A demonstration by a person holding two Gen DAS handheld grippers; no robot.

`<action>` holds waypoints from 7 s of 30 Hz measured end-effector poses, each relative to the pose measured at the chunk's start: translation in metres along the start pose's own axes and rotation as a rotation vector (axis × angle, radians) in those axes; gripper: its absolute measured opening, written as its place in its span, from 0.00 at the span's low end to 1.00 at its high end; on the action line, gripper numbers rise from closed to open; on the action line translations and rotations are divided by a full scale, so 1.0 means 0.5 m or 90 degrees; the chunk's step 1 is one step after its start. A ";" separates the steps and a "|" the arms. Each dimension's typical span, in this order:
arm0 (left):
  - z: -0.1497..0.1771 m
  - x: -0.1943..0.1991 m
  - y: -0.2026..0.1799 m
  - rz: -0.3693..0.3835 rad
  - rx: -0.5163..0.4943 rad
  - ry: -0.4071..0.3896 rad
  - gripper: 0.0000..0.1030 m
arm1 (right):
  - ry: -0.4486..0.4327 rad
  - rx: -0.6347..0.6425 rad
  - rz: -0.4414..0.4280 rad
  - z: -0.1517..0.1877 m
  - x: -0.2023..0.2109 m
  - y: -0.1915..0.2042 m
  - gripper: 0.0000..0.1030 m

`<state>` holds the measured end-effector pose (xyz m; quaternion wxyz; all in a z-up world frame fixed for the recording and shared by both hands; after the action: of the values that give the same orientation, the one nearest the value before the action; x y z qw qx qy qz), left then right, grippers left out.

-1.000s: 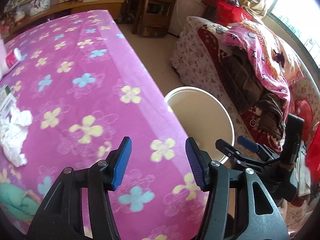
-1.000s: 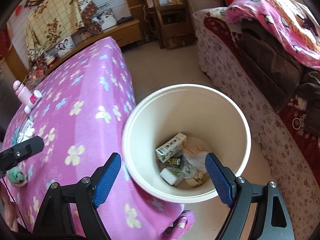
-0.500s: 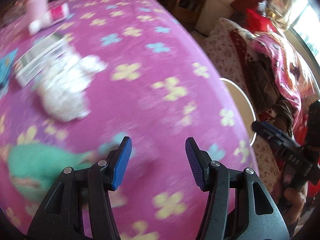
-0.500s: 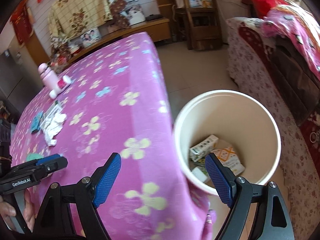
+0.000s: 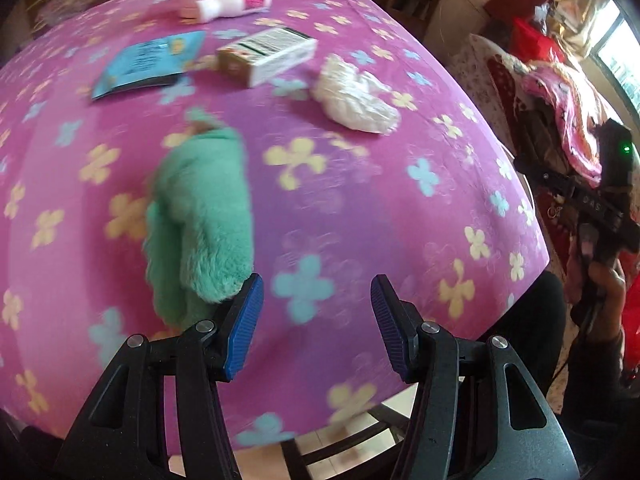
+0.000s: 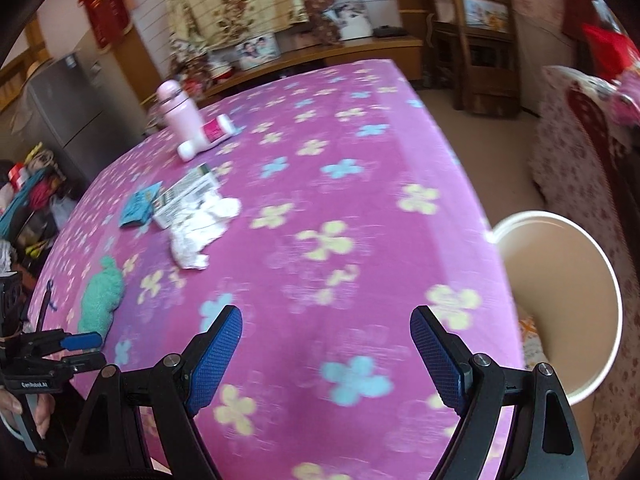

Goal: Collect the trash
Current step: 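Grasp the green towel with the left tool while the right tool grasps the white tissue, then carry the green towel and tissue over the white bucket, then open both tools to drop the towel and tissue into the bucket, then move both tools back over the blue bag and medicine box, then grasp the blue snack bag with the left tool while the right tool grasps the Watermelon Frost box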

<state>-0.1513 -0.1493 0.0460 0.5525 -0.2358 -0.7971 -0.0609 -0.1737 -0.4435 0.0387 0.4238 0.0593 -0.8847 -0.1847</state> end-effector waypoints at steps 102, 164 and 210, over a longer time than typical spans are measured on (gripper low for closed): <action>-0.227 -0.131 -0.577 0.092 -0.169 -0.098 0.29 | -0.091 -0.104 0.102 0.036 0.183 -0.311 0.28; -0.249 -0.137 -0.254 -0.040 -0.019 -0.117 0.59 | -0.015 -0.042 0.064 -0.011 0.021 -0.140 0.67; -0.400 -0.168 0.377 -0.276 0.158 -0.028 0.61 | 0.056 0.035 -0.073 -0.090 -0.170 0.116 0.67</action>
<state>0.1263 -0.0805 0.0154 0.5337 0.0092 -0.8423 -0.0745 -0.0819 -0.3798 0.0244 0.4491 0.1293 -0.8653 -0.1814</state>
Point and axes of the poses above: each gripper's, at about its wrist camera, not at the fingertips, and x roughly against the way its jaws point, y to its left, z to its underside, the point moved 1 cm from there along -x, roughly the way its jaws point, and after that the axes turned 7 degrees about -z, right-handed, at the moved point
